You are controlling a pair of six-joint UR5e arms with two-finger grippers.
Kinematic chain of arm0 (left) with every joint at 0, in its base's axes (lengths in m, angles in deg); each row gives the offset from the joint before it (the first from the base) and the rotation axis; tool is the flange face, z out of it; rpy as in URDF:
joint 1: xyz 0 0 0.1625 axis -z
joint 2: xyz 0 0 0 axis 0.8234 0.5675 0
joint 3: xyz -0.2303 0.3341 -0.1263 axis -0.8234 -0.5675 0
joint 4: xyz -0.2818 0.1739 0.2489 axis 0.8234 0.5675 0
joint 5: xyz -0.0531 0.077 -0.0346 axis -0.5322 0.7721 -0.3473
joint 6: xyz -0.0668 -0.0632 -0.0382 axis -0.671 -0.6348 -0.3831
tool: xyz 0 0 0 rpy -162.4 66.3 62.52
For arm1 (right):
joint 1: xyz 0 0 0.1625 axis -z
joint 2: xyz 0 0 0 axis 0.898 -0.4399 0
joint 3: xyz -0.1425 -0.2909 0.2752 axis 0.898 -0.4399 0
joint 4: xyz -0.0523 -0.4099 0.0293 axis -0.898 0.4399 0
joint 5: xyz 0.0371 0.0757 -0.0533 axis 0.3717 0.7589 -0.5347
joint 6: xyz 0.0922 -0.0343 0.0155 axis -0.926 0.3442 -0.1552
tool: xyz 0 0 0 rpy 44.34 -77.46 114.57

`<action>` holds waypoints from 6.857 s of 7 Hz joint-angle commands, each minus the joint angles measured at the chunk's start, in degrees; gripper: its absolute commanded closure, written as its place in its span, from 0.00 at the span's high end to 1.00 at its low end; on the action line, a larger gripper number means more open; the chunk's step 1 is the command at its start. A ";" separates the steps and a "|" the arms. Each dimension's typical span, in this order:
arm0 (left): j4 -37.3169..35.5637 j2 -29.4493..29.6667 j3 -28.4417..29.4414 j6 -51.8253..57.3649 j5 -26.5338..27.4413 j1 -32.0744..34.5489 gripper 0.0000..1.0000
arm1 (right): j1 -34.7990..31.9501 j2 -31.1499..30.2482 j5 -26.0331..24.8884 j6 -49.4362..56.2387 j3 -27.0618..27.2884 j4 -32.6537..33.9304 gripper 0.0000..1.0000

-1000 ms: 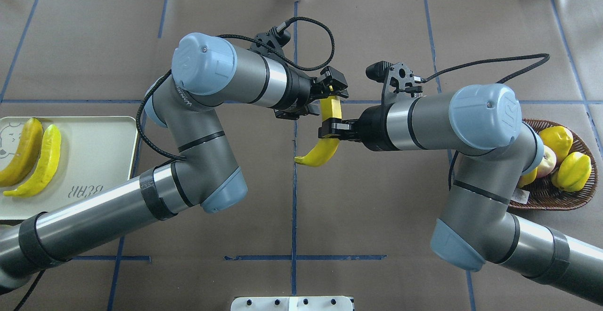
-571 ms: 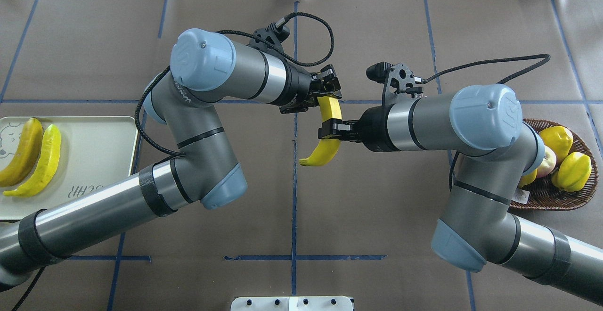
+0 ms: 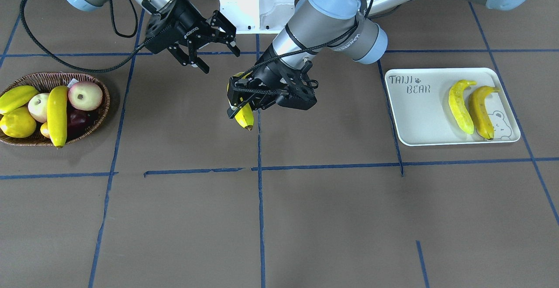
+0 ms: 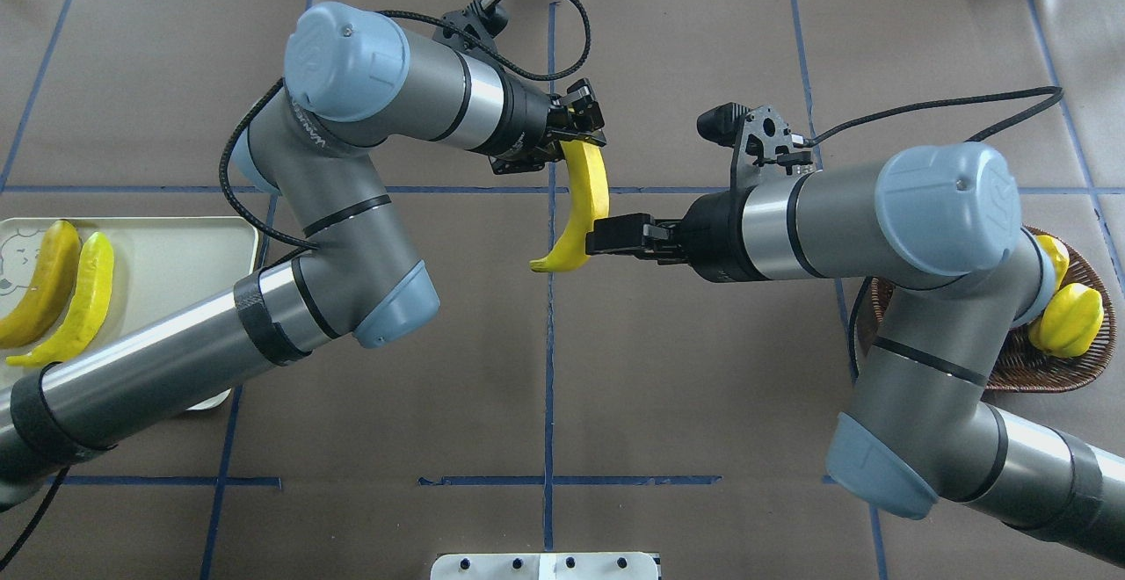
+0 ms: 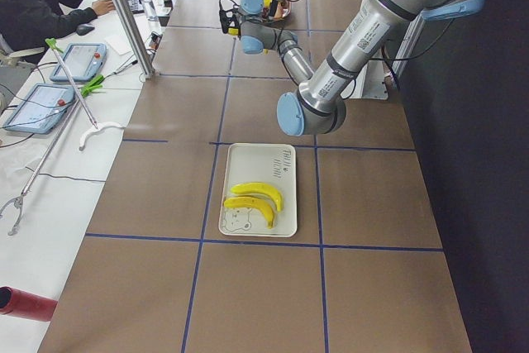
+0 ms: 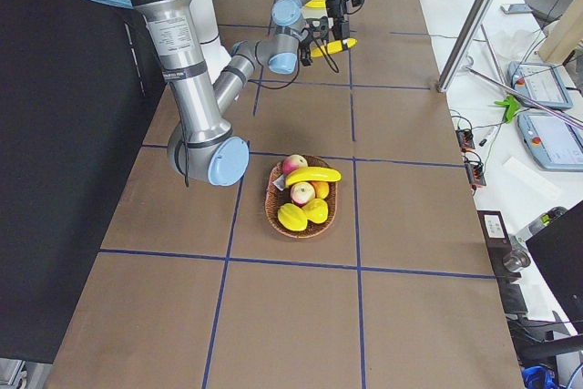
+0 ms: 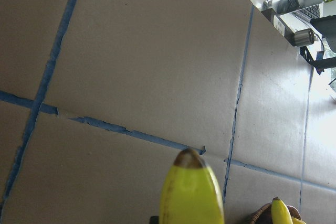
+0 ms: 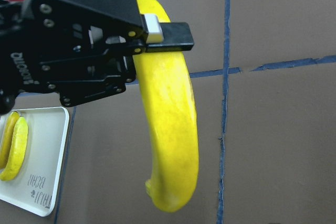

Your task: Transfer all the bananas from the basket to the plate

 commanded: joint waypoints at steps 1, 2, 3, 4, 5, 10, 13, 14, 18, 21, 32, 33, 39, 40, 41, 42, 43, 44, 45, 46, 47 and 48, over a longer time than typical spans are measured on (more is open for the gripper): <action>-7.31 -7.07 -3.03 6.11 -6.91 6.47 0.00 | -4.08 -1.49 5.50 0.09 5.16 6.51 1.00; -11.42 -14.53 -7.41 13.55 -6.93 9.63 0.00 | -7.59 -2.11 8.92 0.70 5.53 8.28 1.00; -17.38 -21.22 -13.20 25.37 -6.67 11.32 0.00 | -9.80 -3.94 9.91 0.79 5.53 8.39 1.00; -20.83 -29.99 -18.21 31.49 -5.79 12.55 0.00 | -10.95 -5.35 10.27 0.79 5.36 8.47 1.00; -20.78 -36.34 -19.22 33.99 -4.83 13.09 0.00 | -11.40 -5.63 10.19 0.79 4.92 8.48 1.00; -20.43 -43.61 -16.87 38.85 0.44 11.51 0.67 | -11.84 -6.07 9.40 0.97 2.63 8.30 1.00; -18.23 -41.52 -16.06 36.49 0.81 10.10 1.00 | -14.47 -8.25 11.93 5.51 2.72 9.87 1.00; -18.41 -39.59 -17.28 36.21 0.20 10.10 1.00 | -15.35 -12.96 12.29 10.50 4.20 9.45 1.00; -22.09 -29.39 -19.41 29.19 -3.06 9.58 1.00 | -23.09 -29.78 16.44 32.41 4.49 8.12 1.00; -22.10 -26.48 -18.62 25.58 -2.45 6.07 1.00 | -22.57 -29.72 11.69 36.30 -2.71 9.00 0.99; -21.92 -24.45 -17.03 24.52 -0.86 4.13 0.99 | -19.92 -29.89 10.09 36.39 -5.19 8.74 0.14; -21.92 -24.45 -17.03 24.26 -0.86 3.87 0.99 | -20.27 -29.97 10.01 36.39 -4.93 8.48 0.03; -21.75 -24.02 -17.03 23.47 -0.78 3.60 0.99 | -34.41 -28.25 30.88 37.01 2.02 8.21 0.00; -21.57 -23.40 -17.03 21.73 -0.78 3.16 0.99 | -33.99 -23.87 31.10 35.52 1.41 8.39 0.00; -21.22 -22.09 -17.12 18.23 -0.69 2.29 0.99 | -32.51 -17.82 31.19 30.11 -0.34 8.30 0.01; -17.13 -21.47 -17.03 14.36 0.79 1.85 0.99 | -29.54 -12.80 31.02 21.27 -0.18 7.08 0.01; -12.39 -21.38 -16.86 9.54 0.81 1.58 0.99 | -26.20 -9.62 28.93 11.35 -1.05 2.02 0.01; -8.43 -20.68 -16.68 4.53 0.81 1.06 0.99 | -21.12 -8.63 22.56 3.77 -1.84 -4.55 0.02; -4.82 -19.54 -16.59 -0.04 0.81 1.05 0.99 | -16.20 -8.62 15.62 -1.70 -2.11 -10.10 0.02; -1.31 -18.22 -15.98 -4.70 0.81 0.96 0.99 | -11.54 -8.44 10.50 -5.59 -2.11 -13.81 0.02; 0.82 -16.73 -15.54 -8.57 0.81 0.96 0.99 | -6.18 -7.83 3.49 -7.71 -2.03 -16.63 0.02; 1.54 -14.80 -14.58 -9.74 0.81 0.96 0.99 | -2.65 -6.70 -0.67 -8.34 -2.03 -17.10 0.02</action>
